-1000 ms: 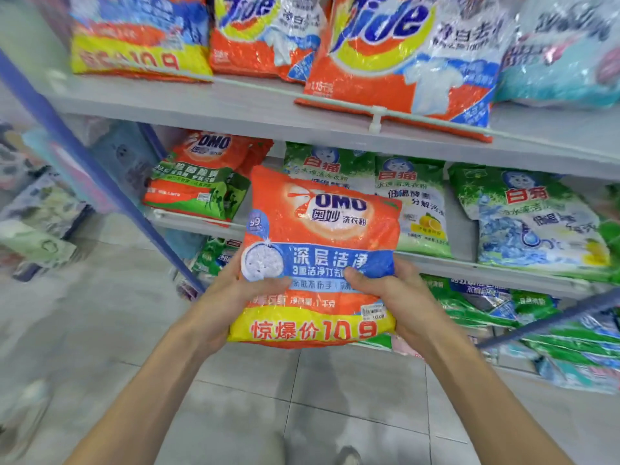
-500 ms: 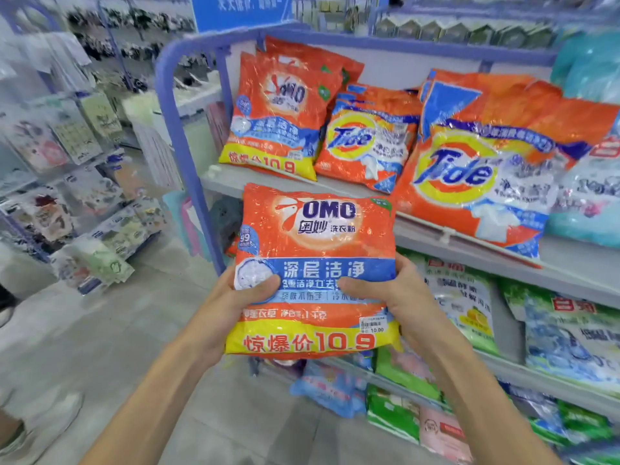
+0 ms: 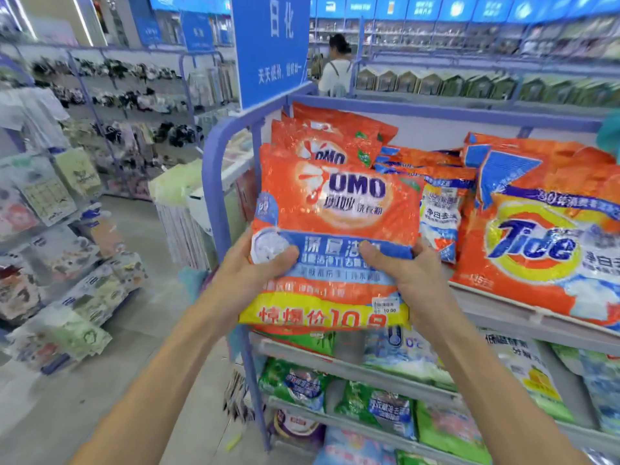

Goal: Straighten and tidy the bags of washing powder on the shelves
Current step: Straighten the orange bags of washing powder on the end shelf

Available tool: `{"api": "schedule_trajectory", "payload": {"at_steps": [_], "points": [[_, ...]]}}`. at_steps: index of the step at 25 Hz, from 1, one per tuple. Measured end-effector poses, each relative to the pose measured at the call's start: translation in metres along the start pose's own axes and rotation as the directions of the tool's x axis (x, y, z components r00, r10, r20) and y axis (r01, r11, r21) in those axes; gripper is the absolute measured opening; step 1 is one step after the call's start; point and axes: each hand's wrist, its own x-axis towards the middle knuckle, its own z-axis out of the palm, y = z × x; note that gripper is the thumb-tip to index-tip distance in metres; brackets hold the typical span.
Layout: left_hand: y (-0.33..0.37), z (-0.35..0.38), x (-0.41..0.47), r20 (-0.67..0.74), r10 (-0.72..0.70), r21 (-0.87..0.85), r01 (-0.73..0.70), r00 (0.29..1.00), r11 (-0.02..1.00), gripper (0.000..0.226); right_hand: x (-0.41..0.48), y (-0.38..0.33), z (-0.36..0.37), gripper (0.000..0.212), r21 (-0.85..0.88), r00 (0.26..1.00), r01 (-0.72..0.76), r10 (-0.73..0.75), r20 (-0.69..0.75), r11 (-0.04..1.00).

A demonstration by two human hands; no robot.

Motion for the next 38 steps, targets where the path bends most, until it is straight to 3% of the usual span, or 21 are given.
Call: {"api": "schedule_trajectory", "payload": {"at_steps": [4, 10, 14, 16, 19, 23, 29, 31, 33, 35, 38], "points": [[0.026, 0.002, 0.078, 0.097, 0.157, 0.167, -0.172, 0.983, 0.971, 0.039, 0.049, -0.015, 0.010, 0.025, 0.036, 0.989, 0.112, -0.108, -0.097, 0.993], [0.021, 0.012, 0.166, 0.056, 0.283, 0.217, -0.289, 0.957, 0.932, 0.054, 0.123, -0.011, 0.017, 0.023, -0.007, 0.970, 0.215, -0.214, -0.113, 0.977], [-0.002, 0.007, 0.186, 0.007, 0.281, 0.250, -0.273, 0.960, 0.929, 0.084, 0.150, 0.007, 0.024, 0.023, 0.001, 0.984, 0.151, -0.150, -0.094, 0.989], [-0.008, 0.005, 0.186, 0.023, 0.279, 0.258, -0.275, 0.960, 0.926, 0.088, 0.153, 0.015, 0.024, 0.025, 0.059, 0.990, 0.099, -0.093, -0.102, 0.993], [-0.015, 0.006, 0.180, 0.034, 0.306, 0.261, -0.304, 0.952, 0.916, 0.081, 0.150, 0.020, 0.022, 0.027, 0.083, 0.995, 0.068, -0.061, -0.080, 0.994], [-0.024, 0.008, 0.164, -0.032, 0.239, 0.196, -0.228, 0.971, 0.954, 0.061, 0.146, 0.023, 0.024, 0.027, 0.005, 0.997, 0.064, -0.064, -0.043, 0.998], [-0.031, 0.000, 0.144, -0.016, 0.208, 0.212, -0.200, 0.978, 0.957, 0.056, 0.133, 0.036, 0.024, 0.020, -0.033, 0.994, 0.102, -0.104, -0.030, 0.994], [-0.028, 0.002, 0.135, -0.127, 0.222, 0.317, -0.172, 0.967, 0.933, 0.061, 0.134, 0.039, 0.024, 0.017, -0.012, 0.993, 0.108, -0.108, -0.050, 0.994], [-0.032, 0.002, 0.122, -0.290, 0.336, 0.486, -0.165, 0.896, 0.858, 0.057, 0.136, 0.038, 0.025, 0.015, 0.075, 0.992, 0.084, -0.077, -0.096, 0.994], [-0.040, 0.002, 0.108, -0.293, 0.441, 0.579, -0.210, 0.848, 0.788, 0.040, 0.139, 0.034, 0.024, 0.017, 0.182, 0.993, 0.053, -0.032, -0.114, 0.982], [-0.048, -0.007, 0.104, -0.248, 0.486, 0.638, -0.237, 0.838, 0.733, 0.023, 0.143, 0.025, 0.022, 0.023, 0.291, 0.993, 0.026, 0.009, -0.119, 0.956]]}}
